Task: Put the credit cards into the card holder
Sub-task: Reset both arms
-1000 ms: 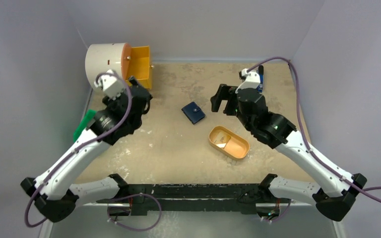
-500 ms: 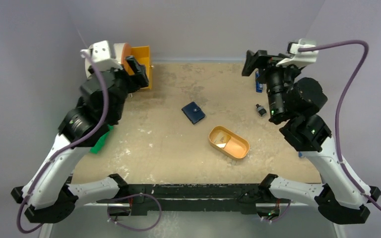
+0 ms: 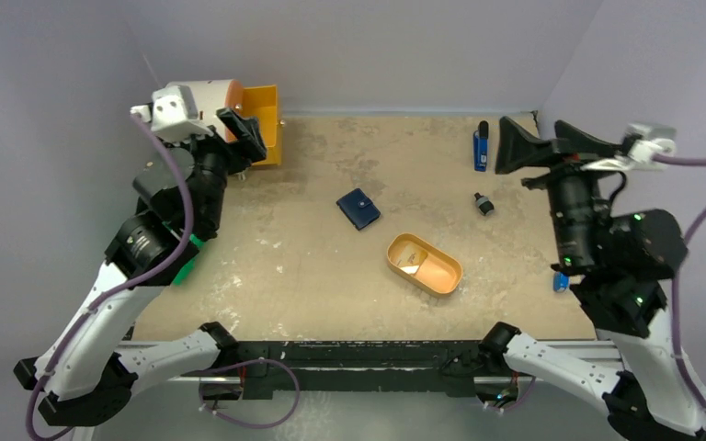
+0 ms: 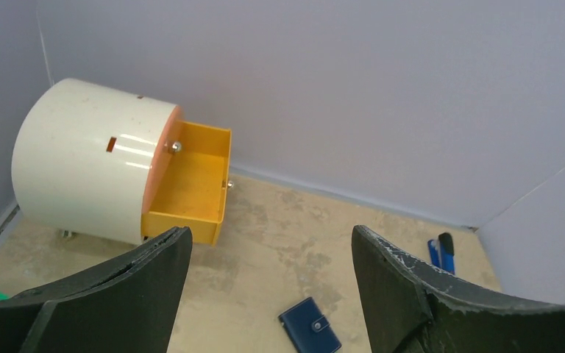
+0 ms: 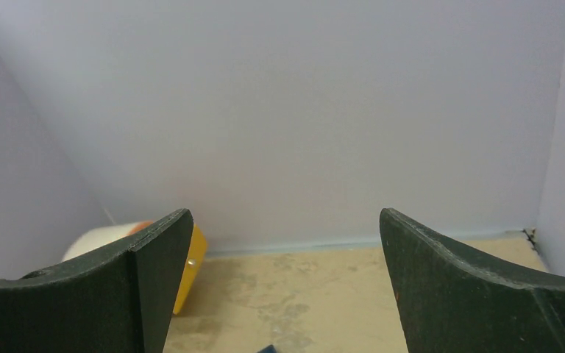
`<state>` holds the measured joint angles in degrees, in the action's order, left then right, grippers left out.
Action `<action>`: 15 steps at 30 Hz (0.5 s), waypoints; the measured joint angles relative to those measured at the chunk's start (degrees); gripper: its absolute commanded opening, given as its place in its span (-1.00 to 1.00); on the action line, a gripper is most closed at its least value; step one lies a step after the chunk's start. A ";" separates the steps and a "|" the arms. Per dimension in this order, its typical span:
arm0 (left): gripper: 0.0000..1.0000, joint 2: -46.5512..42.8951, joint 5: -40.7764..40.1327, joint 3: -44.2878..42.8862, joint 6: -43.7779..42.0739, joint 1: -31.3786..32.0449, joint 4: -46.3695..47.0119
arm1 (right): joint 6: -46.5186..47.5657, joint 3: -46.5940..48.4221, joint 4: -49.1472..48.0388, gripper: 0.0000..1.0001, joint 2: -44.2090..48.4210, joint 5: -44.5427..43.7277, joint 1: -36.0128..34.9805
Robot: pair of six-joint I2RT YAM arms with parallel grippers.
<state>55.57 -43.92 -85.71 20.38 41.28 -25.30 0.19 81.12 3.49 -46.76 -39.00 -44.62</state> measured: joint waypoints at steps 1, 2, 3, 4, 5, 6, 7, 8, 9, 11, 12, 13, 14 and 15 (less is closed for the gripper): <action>0.57 0.31 0.00 0.83 0.00 0.00 0.07 | -0.63 -0.22 0.50 0.98 1.60 0.83 0.00; 0.57 0.63 0.00 1.46 0.02 0.00 0.11 | -1.31 -0.52 0.63 0.98 3.04 1.27 0.00; 0.57 1.01 0.02 2.21 0.04 0.00 0.11 | -1.75 -0.92 0.63 0.98 4.15 1.33 0.00; 0.57 1.31 0.02 2.91 0.09 0.00 0.09 | -2.25 -1.95 0.15 0.98 5.64 1.29 0.00; 0.57 1.49 0.02 3.37 0.11 0.00 0.02 | -2.60 -3.45 -0.46 0.98 7.17 1.09 0.00; 0.57 1.62 0.04 3.89 0.13 0.00 0.04 | -2.82 -5.53 -1.66 0.98 8.66 0.92 0.00; 0.57 1.68 0.04 4.04 0.15 0.00 -0.04 | -2.89 -7.39 -2.82 0.98 9.79 0.70 0.00; 0.57 1.81 0.04 4.07 0.15 0.00 -0.04 | -3.06 -10.05 -4.83 0.98 11.13 0.59 0.00; 0.57 1.86 0.04 4.07 0.15 0.00 0.02 | -3.13 -12.68 -6.58 0.98 12.26 0.35 0.00; 0.57 1.88 0.04 4.02 0.15 0.00 -0.09 | -3.21 -15.72 -8.70 0.98 13.00 -0.20 0.00; 0.57 1.95 0.04 3.82 0.15 0.00 -0.22 | -3.23 -16.13 -8.94 0.98 12.55 -0.52 0.00; 0.58 1.99 0.09 3.74 0.13 0.00 -0.22 | -3.28 -15.98 -9.46 0.98 11.63 -0.61 0.00; 0.57 2.01 0.24 3.69 0.09 0.00 -0.22 | -3.30 -15.76 -9.60 0.98 11.06 -0.70 0.00; 0.57 1.97 0.39 3.69 0.04 0.00 -0.22 | -3.32 -15.21 -9.51 0.98 10.01 -0.92 0.00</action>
<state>57.54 -43.53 -82.02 20.43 41.28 -25.52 -3.14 65.91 -6.02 -36.75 -39.92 -44.62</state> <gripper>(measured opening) 0.787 0.987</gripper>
